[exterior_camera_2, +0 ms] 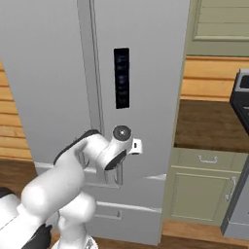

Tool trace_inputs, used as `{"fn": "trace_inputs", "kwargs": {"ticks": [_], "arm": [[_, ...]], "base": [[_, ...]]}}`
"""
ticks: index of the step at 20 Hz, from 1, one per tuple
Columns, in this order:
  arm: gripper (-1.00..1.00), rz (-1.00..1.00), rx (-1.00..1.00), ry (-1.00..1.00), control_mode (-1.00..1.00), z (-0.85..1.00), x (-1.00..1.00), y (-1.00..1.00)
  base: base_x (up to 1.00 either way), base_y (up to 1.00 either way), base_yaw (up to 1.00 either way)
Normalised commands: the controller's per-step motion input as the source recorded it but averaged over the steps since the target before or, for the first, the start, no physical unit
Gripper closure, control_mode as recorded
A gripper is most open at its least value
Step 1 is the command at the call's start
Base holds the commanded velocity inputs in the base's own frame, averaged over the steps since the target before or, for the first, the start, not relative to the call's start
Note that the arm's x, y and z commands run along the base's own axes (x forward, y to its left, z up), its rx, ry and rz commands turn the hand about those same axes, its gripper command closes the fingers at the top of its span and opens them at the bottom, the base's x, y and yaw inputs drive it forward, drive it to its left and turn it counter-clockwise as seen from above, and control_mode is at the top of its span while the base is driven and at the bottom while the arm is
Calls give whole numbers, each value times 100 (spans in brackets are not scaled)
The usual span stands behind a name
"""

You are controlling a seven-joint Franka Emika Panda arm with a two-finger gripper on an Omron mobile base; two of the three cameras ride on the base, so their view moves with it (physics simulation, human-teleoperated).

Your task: Take the strawberry from the fridge and place it on top of the pancake, located on the dining counter.

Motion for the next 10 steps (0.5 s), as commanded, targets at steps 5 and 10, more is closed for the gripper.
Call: {"fn": "trace_inputs", "kwargs": {"ticks": [5,10], "arm": [[-100,-6,2,-1,-100,10,-70,-71],[-100,-4,0,-7,-100,20,-54,-61]], "base": [[0,0,0],[0,0,0]]}}
